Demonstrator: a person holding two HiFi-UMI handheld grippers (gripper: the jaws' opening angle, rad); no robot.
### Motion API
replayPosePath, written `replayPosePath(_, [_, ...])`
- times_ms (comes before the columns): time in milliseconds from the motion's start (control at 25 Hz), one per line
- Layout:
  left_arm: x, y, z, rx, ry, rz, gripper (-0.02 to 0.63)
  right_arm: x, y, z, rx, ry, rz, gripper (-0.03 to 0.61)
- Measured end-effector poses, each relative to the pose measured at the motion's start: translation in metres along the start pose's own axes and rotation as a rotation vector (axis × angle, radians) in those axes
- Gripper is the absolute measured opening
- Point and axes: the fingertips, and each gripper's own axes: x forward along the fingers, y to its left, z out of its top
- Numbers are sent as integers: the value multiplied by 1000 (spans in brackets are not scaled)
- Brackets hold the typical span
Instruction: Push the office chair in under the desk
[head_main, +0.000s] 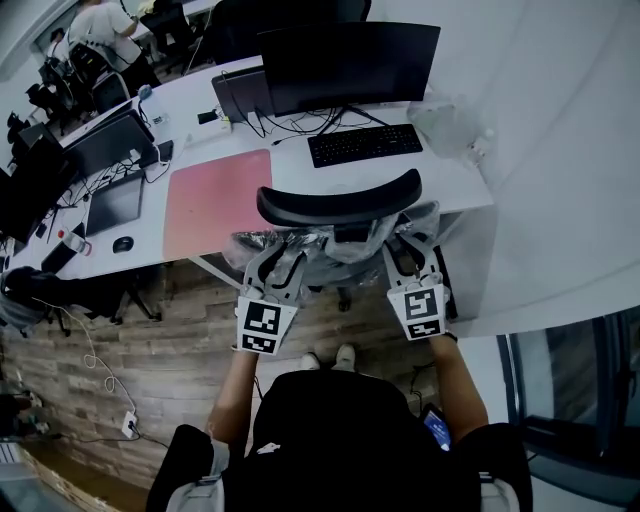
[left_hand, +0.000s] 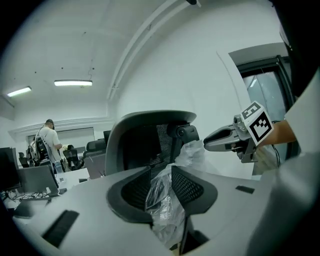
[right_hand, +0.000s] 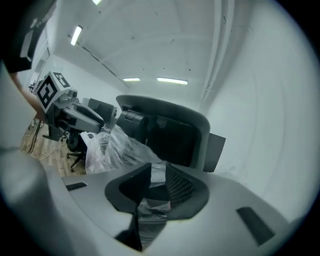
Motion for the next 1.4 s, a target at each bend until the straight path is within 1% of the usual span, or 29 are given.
replayPosePath(200, [-2, 2, 11, -51, -45, 6, 82, -9, -4, 11, 79, -37, -43, 62])
replayPosePath(320, [-1, 3, 15, -57, -61, 25, 49, -14, -7, 12, 113, -53, -67, 47])
replayPosePath(480, [-1, 5, 18, -77, -68, 40, 28, -16, -12, 10, 169, -55, -97, 35])
replayPosePath(640, [-2, 4, 19, -87, -71, 45, 18, -15, -15, 11, 198, -52, -109, 32])
replayPosePath(760, [-1, 0, 21, -85, -80, 43, 15, -16, -16, 12, 204, -60, -112, 29])
replayPosePath(920, [1, -1, 22, -102, -80, 41, 15, -16, -18, 15, 213, -70, -115, 26])
replayPosePath(1280, [4, 3, 19, -112, -78, 63, 14, -12, -21, 11, 223, -68, -111, 25])
replayPosePath(1400, [3, 6, 19, -132, -73, 65, 14, -11, -20, 11, 219, -70, -109, 25])
